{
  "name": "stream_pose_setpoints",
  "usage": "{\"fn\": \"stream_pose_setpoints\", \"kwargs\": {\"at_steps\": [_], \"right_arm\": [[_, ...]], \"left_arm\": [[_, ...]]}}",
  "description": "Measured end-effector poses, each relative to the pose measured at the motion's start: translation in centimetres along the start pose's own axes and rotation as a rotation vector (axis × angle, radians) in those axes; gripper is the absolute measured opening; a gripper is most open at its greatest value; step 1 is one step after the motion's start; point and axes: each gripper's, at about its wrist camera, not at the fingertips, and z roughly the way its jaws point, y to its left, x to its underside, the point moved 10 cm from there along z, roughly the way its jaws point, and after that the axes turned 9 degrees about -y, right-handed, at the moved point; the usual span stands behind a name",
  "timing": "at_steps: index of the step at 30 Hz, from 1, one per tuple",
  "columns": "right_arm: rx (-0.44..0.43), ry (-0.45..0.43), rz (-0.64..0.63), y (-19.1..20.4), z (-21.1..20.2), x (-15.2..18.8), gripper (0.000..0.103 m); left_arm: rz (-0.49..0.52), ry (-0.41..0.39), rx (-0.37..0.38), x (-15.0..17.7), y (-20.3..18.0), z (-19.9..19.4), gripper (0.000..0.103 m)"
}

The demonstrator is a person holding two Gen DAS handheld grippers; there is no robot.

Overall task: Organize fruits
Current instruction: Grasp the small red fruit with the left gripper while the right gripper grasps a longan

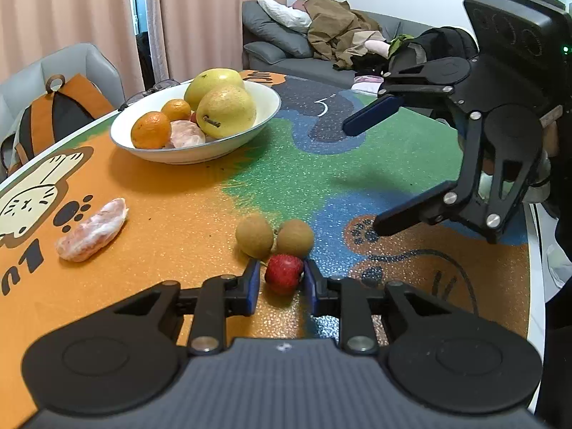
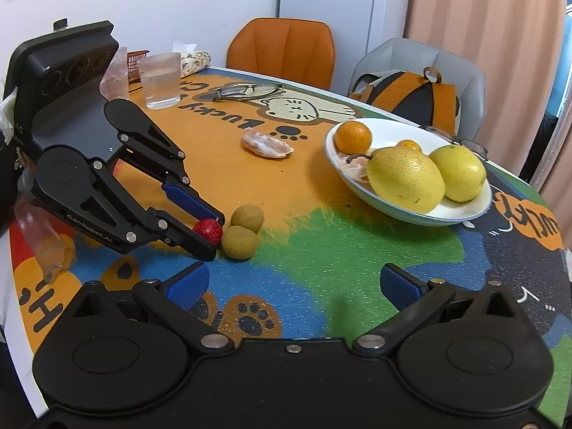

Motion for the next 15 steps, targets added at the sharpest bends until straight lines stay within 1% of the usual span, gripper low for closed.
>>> {"fn": "stream_pose_setpoints", "kwargs": {"at_steps": [1,5,6,8,13,15], "right_arm": [[-0.004,0.0,-0.001,0.1,0.1,0.0,0.101],[-0.024,0.016,-0.001,1.0,1.0,0.2,0.083],[-0.027,0.021,-0.002,1.2,1.2,0.3,0.081],[-0.033,0.025,-0.002,1.6,1.7,0.3,0.074],[-0.058,0.025,0.005,2.6,2.6,0.1,0.063],[-0.063,0.028,0.003,2.9,3.0,0.0,0.055]], "left_arm": [[0.002,-0.004,0.002,0.0,-0.1,-0.2,0.025],[0.003,-0.013,0.005,0.0,-0.3,-0.8,0.025],[0.004,-0.013,0.003,0.0,-0.2,-0.9,0.025],[0.001,-0.013,-0.001,0.2,-0.1,-1.2,0.025],[0.0,-0.01,-0.004,0.5,0.1,-1.9,0.025],[-0.006,-0.011,-0.006,0.6,0.3,-2.1,0.025]]}}
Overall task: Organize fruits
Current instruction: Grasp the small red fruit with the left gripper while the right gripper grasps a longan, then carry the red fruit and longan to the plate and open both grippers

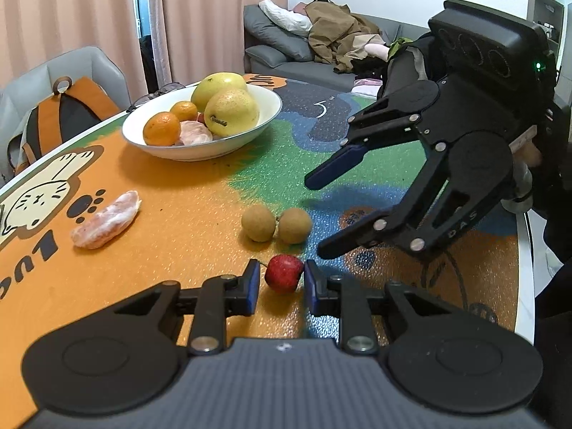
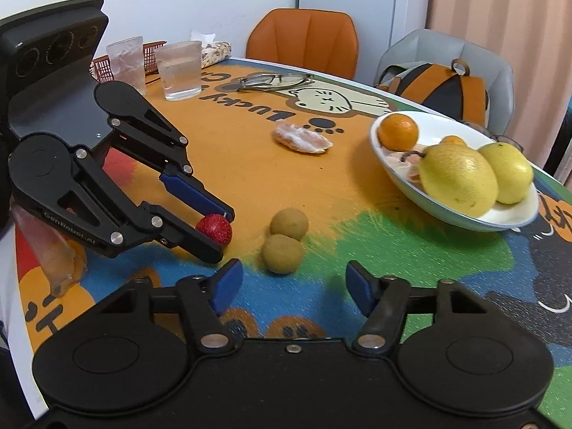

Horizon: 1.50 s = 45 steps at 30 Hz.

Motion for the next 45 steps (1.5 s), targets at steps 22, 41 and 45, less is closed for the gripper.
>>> {"fn": "stream_pose_setpoints", "kwargs": {"at_steps": [22,41,45], "right_arm": [[0.039,0.028,0.008,-1.4,-0.8,-0.6,0.026],[0.186,0.005,0.069,-9.0,-2.9,-2.7,0.026],[0.209,0.004,0.1,-10.7,-2.8,-3.1,0.026]], "left_arm": [[-0.031,-0.035,-0.022,-1.6,1.1,0.1,0.025],[-0.027,-0.084,-0.04,-7.7,1.8,2.8,0.025],[-0.048,-0.099,-0.06,-9.1,2.8,3.7,0.025]]}}
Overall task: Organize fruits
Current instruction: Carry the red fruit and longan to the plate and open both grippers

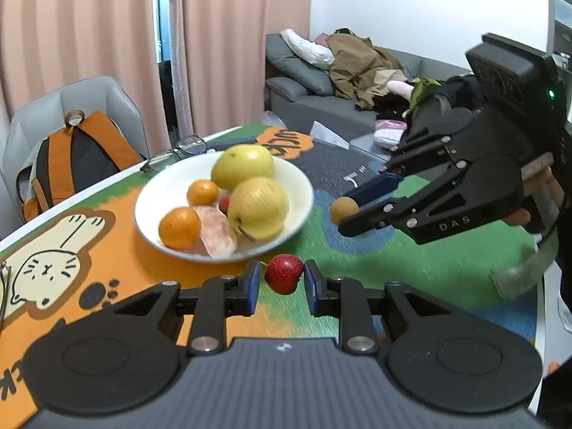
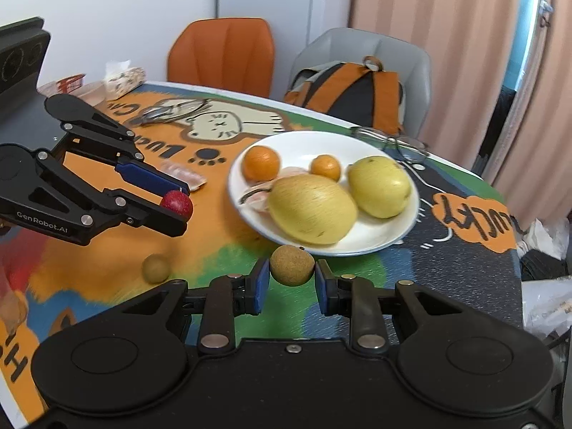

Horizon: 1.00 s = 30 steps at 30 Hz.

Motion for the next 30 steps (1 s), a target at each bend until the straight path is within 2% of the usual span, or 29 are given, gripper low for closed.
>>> {"fn": "stream_pose_setpoints", "kwargs": {"at_steps": [15,22,30], "right_arm": [[0.059,-0.005,0.106,-4.4,2.4,-1.7,0.026],[0.082,0.01,0.154,-6.0,3.7,-1.8,0.026],[0.102,0.031,0.152,-6.6,4.7,-1.7,0.026]], "left_arm": [[-0.097,-0.025,-0.1,-3.3,3.7,4.1,0.025],[-0.123,-0.026,-0.12,-4.4,4.4,5.6,0.025],[-0.135,-0.003,-0.142,-4.9,4.9,7.2,0.025]]}}
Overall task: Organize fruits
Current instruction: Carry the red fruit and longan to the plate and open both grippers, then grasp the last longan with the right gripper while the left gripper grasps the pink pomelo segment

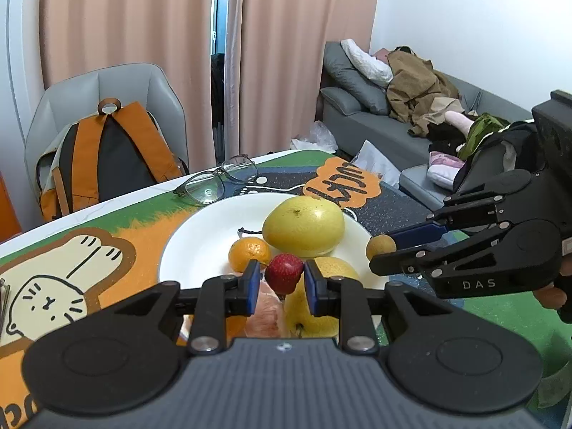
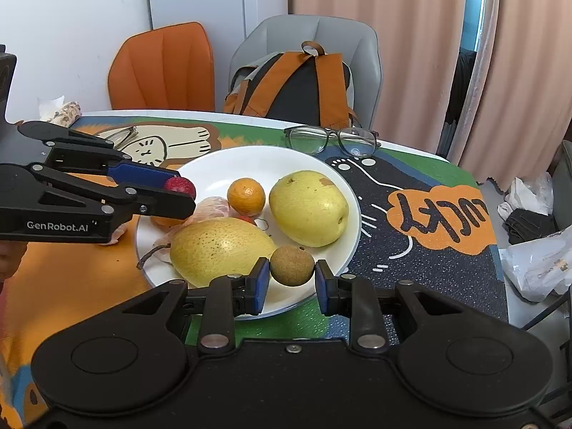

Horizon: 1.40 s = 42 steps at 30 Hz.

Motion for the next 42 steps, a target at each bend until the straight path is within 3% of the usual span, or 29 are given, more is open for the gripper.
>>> {"fn": "stream_pose_setpoints", "kwargs": {"at_steps": [16,20,24,29,33,35,38,40,42], "right_arm": [[-0.004,0.006,-0.034,0.8,0.2,0.3,0.028],[-0.013,0.007,-0.061,1.3,0.0,0.6,0.038],[-0.016,0.007,-0.074,1.6,-0.3,0.8,0.039],[-0.022,0.0,-0.084,1.8,-0.6,0.9,0.051],[-0.024,0.001,-0.093,2.0,-0.6,1.0,0.052],[-0.028,0.001,-0.094,2.1,-0.7,1.1,0.052],[-0.033,-0.004,-0.1,2.4,-0.9,1.2,0.056],[-0.035,-0.008,-0.107,2.6,-1.0,1.2,0.06],[-0.036,-0.014,-0.113,2.7,-1.2,1.3,0.063]], "left_arm": [[0.0,0.042,-0.032,0.3,0.4,1.3,0.025],[-0.009,0.052,-0.042,0.3,0.7,1.7,0.025],[-0.007,0.065,-0.062,0.4,1.1,2.4,0.025],[-0.009,0.059,-0.063,0.4,1.2,2.6,0.026],[0.011,0.06,-0.072,0.4,1.0,2.6,0.032],[0.015,0.058,-0.084,0.4,1.2,2.4,0.04],[0.005,0.054,-0.098,0.4,1.6,2.2,0.059],[0.001,0.041,-0.1,0.4,1.7,1.9,0.077],[0.006,0.025,-0.104,0.2,1.8,1.5,0.084]]}}
